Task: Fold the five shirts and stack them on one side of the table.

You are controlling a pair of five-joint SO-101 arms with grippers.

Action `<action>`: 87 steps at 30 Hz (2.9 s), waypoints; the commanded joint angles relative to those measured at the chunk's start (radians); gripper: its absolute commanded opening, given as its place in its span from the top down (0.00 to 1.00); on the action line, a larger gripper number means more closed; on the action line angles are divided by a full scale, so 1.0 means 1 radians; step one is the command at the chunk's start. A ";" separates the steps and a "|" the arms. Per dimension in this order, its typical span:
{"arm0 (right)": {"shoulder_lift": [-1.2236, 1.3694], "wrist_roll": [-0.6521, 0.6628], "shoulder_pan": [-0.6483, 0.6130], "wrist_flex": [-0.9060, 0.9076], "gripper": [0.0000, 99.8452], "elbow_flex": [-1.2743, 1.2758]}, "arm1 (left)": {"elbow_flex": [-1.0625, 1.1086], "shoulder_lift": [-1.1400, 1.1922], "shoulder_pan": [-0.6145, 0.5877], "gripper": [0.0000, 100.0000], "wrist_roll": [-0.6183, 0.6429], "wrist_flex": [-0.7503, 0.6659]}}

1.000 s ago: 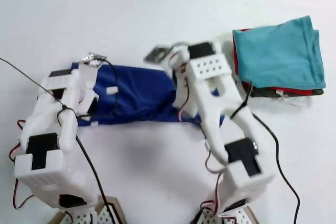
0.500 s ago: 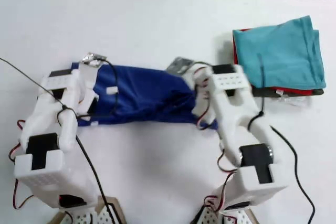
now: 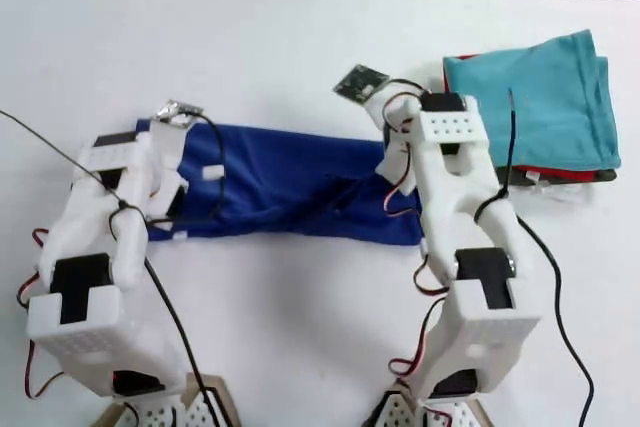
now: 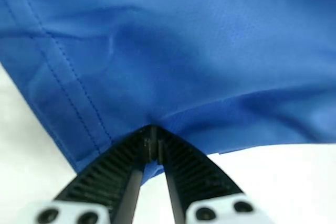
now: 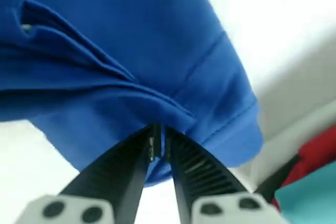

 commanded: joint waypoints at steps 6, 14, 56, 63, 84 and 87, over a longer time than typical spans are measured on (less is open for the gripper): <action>-0.177 -0.094 -0.056 0.196 0.98 -0.075 | 0.002 0.002 -0.018 0.97 -0.008 -0.026; -0.185 -0.100 -0.226 0.165 0.98 0.121 | 0.002 0.002 -0.018 0.97 -0.008 -0.026; 0.070 -0.284 -0.352 -0.004 0.98 -0.190 | 0.002 0.002 -0.018 0.97 -0.008 -0.026; 0.124 -0.282 -0.374 -0.012 0.98 -0.190 | 0.002 0.002 -0.018 0.97 -0.008 -0.026; -0.137 -0.281 -0.162 0.081 0.98 -0.127 | 0.002 0.002 -0.018 0.97 -0.005 -0.025; -0.137 -0.281 -0.094 0.076 0.98 -0.058 | 0.002 0.002 -0.018 0.97 -0.005 -0.025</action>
